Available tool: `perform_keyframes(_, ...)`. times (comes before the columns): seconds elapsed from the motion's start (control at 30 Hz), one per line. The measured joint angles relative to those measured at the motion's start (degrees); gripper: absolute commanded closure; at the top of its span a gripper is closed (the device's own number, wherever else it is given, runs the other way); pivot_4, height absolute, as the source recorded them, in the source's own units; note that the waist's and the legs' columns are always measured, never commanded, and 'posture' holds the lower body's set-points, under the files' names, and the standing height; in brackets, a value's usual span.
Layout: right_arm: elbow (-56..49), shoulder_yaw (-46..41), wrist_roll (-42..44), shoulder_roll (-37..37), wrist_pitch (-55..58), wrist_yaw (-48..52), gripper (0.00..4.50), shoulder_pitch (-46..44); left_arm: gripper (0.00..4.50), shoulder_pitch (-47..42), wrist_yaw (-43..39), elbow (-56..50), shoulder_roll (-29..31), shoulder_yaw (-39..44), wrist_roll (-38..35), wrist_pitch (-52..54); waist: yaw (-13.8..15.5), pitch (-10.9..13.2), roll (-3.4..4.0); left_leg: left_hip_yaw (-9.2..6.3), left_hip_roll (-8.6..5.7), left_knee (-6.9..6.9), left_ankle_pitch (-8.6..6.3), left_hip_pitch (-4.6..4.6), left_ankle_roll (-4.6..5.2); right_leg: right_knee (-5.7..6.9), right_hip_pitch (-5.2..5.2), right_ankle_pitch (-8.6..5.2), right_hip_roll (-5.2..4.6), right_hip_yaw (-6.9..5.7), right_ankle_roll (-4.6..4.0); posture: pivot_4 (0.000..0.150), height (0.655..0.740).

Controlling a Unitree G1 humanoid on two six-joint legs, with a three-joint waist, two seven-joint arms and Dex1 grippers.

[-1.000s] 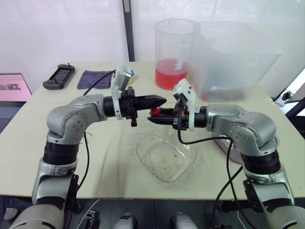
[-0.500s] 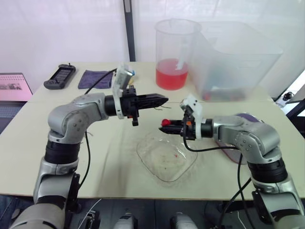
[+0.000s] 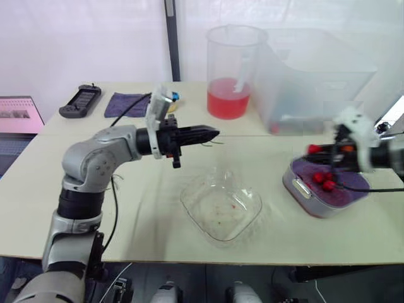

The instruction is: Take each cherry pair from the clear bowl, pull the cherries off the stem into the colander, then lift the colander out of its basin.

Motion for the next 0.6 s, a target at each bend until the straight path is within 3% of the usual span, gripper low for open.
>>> perform_keyframes(0.17, 4.7, 3.67, -4.85, -1.14, -6.52, 5.84, 3.68, 4.31, 4.5, 0.11, -0.72, 1.65, 1.86, -0.02, 1.69, -1.67, -1.03, 0.0, 0.01, -0.01, 0.04, -0.01, 0.0, -0.01, -0.01, 0.02, -0.01, 0.0, 0.02, 0.02, 0.0, 0.15, 0.7337)
perform_keyframes(0.3, 5.42, 3.81, -5.15, 0.3, -7.3, 7.38, 2.3, 5.56, 4.5, 0.57, -0.94, 1.5, 2.12, -0.02, 1.82, -1.72, -1.1, 0.0, 0.01, -0.04, 0.03, 0.0, 0.01, -0.01, -0.03, 0.01, -0.02, 0.0, 0.0, 0.04, 0.0, 0.15, 0.7337)
perform_keyframes(0.43, 8.42, 3.53, -5.53, 2.34, -7.5, 7.78, 0.32, 5.08, 4.5, 1.82, -0.52, 0.58, 2.63, 0.25, 1.66, -1.39, -1.02, 0.0, 0.0, -0.09, 0.02, 0.04, 0.01, -0.02, -0.02, 0.01, 0.0, 0.0, -0.01, 0.04, 0.0, 0.15, 0.7337)
perform_keyframes(0.47, 9.08, 3.52, -5.46, 2.61, -7.53, 8.18, 0.07, 4.87, 4.5, 1.97, -0.29, 0.18, 2.69, 0.26, 1.53, -1.28, -0.96, 0.01, 0.01, -0.11, 0.01, 0.03, 0.01, -0.02, -0.03, 0.01, -0.01, 0.0, -0.03, 0.04, 0.0, 0.15, 0.7337)
perform_keyframes(0.6, 9.77, 2.94, -4.51, 2.33, -7.29, 11.33, 0.07, 2.14, 4.5, 2.91, 0.43, -1.27, 3.78, 1.5, 0.4, -0.32, -1.03, 0.01, 0.03, -0.16, 0.02, 0.02, 0.02, -0.01, -0.03, 0.01, -0.02, 0.0, -0.03, 0.04, 0.0, 0.15, 0.7337)
